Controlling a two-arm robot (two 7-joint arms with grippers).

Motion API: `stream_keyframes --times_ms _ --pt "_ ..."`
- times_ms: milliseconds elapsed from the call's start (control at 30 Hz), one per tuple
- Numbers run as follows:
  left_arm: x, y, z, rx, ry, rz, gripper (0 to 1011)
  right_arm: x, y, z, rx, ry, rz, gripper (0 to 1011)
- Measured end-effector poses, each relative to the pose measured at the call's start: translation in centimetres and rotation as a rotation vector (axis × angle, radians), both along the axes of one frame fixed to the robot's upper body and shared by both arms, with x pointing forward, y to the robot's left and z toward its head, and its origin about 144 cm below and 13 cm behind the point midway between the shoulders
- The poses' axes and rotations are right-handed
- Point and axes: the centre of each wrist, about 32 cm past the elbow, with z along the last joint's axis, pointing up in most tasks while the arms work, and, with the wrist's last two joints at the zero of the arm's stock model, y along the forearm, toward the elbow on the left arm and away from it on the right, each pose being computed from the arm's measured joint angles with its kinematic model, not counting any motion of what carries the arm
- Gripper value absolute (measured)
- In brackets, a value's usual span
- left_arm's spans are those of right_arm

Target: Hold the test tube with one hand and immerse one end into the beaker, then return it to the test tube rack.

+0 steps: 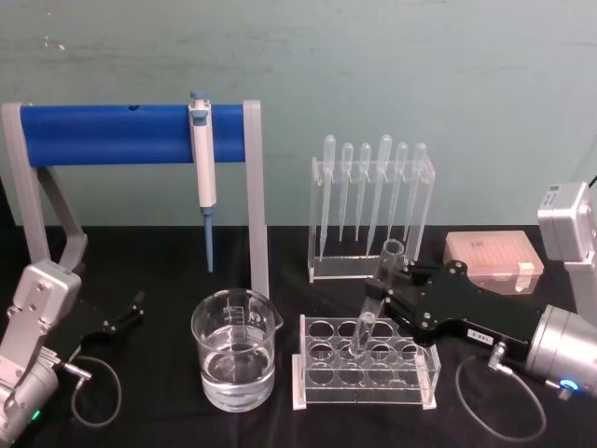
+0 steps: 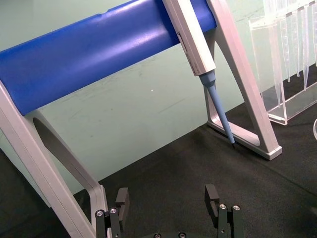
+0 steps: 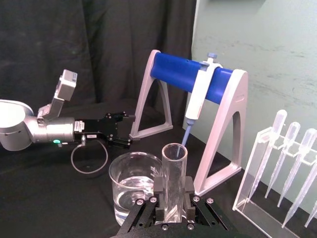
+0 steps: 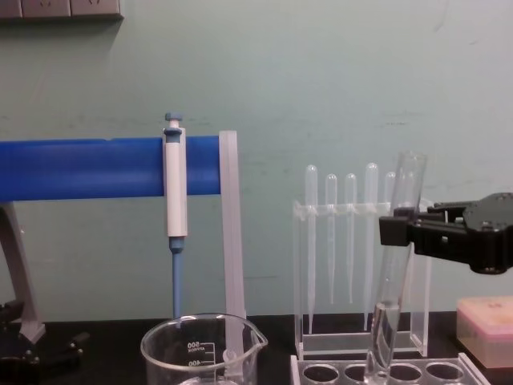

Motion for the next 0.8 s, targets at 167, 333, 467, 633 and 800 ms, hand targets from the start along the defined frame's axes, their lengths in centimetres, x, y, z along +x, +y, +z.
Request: stream_keyframes --times_ms 167,333,467,633,800 --pt "0.00 0.00 0.00 0.000 0.000 0.000 1000 0.23 -0.16 -0.44 -0.006 0.002 -0.009 224" --pt "0.00 0.00 0.00 0.000 0.000 0.000 1000 0.51 -0.07 -0.71 -0.009 -0.002 -0.013 224" --pt "0.00 0.00 0.00 0.000 0.000 0.000 1000 0.66 0.05 -0.86 -0.008 -0.005 -0.015 224" --pt "0.00 0.00 0.00 0.000 0.000 0.000 1000 0.77 0.19 -0.95 -0.006 -0.006 -0.015 224" --pt "0.00 0.00 0.00 0.000 0.000 0.000 1000 0.85 0.31 -1.09 -0.006 -0.006 -0.014 224"
